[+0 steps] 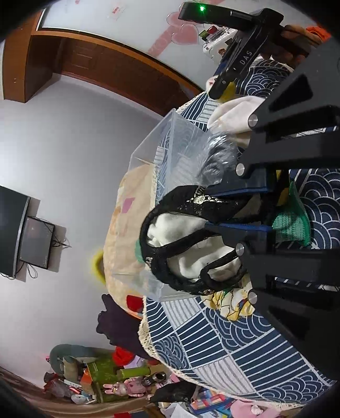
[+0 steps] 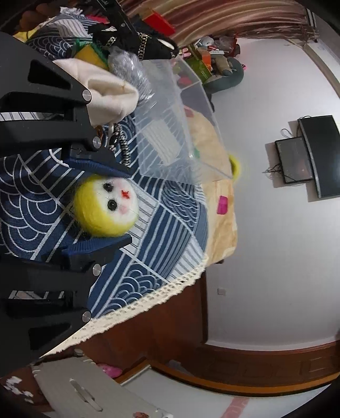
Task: Organize soft objects
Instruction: 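Grasp the black-and-white bra with the left gripper while the right grasps the yellow felt ball, then lower the bra into the clear box with the left gripper while the right drops the felt ball in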
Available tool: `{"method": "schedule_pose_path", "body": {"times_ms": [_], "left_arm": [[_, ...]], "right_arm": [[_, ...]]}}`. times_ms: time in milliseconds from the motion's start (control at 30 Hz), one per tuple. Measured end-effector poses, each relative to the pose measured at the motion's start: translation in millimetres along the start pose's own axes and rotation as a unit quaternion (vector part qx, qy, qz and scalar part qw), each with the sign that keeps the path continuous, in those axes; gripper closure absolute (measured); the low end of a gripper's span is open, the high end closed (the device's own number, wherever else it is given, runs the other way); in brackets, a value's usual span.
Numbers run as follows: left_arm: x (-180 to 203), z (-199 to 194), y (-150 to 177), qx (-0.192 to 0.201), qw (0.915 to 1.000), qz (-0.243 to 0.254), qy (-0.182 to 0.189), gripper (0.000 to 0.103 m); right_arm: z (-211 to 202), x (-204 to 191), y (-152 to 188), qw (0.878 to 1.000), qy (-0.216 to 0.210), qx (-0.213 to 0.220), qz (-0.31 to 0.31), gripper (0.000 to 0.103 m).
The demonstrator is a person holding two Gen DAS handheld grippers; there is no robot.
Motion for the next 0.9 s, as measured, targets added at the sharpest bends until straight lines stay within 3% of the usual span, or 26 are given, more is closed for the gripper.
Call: {"method": "schedule_pose_path", "body": {"times_ms": [467, 900], "left_arm": [[3.5, -35.7, -39.1, 0.059, 0.9981, 0.020, 0.004, 0.092], [8.0, -49.4, -91.9, 0.101, 0.9928, 0.063, 0.014, 0.093]], "right_arm": [[-25.0, -42.6, -38.0, 0.997, -0.045, 0.056, -0.033, 0.063], [-16.0, -71.1, -62.8, 0.991, -0.082, 0.085, -0.061, 0.063]]}}
Point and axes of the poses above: each gripper's, at about its wrist camera, not at the fingertips, and z roughly the way its jaws point, x to its right, y to its underside, the point moved 5 cm from there along z, roughly the way its jaws point, and after that the axes turned 13 degrees about x, right-handed, at the moved point
